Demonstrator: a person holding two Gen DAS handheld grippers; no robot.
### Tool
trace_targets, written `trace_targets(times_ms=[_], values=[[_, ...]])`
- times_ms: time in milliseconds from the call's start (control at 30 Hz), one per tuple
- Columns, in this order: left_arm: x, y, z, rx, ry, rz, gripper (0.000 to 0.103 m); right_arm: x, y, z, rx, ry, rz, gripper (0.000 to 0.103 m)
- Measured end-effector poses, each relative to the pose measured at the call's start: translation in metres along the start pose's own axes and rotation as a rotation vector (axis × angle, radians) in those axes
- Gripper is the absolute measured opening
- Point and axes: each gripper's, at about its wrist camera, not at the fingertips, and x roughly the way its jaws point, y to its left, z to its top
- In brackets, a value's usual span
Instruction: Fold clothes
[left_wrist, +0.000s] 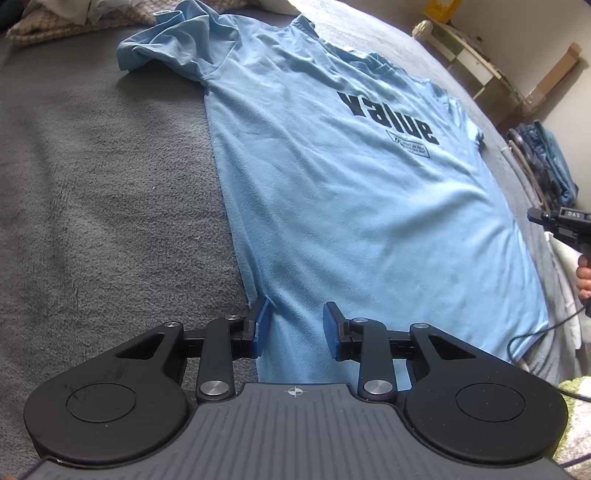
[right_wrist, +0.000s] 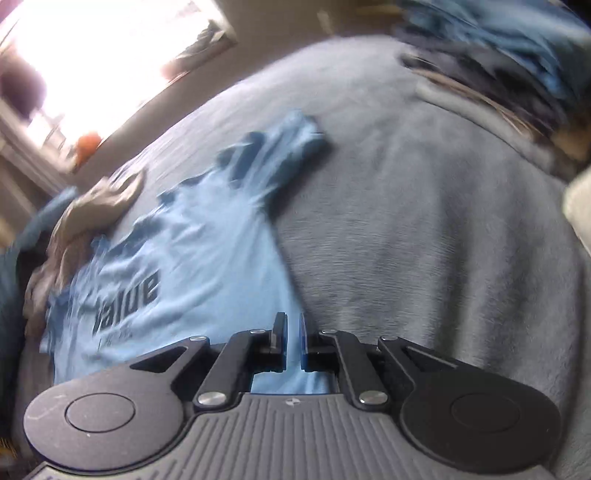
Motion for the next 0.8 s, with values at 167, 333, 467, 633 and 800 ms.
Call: trace_targets(times_ms=[167,333,467,633,800], values=[[-0.001,0.007,-0.004,-0.020,-0.025,-0.033,0.031,0.020,0.075,-0.013,-0.311,0.077,0.067,0.007],[-0.009,0.003,-0.003,0.033,-0.061,-0.026,0.031,0.067,0.140,-0.021,-0.539,0.125,0.079,0.007],[-0.024,-0.018,-0.001,0.208,-0.202,0.016,0.031,0.094,0.168,-0.025,-0.607,0.157,0.066,0.007],[-0.004,-0.033,0.000,0.268,-0.150,-0.088,0.031,0.088,0.164,-0.057,-0.617,0.217,0.045,0.007],[0.002,-0.026,-0.031,0.333,-0.020,-0.145,0.031,0.031,0.136,-0.107,-0.572,0.352,0.112,0.007]])
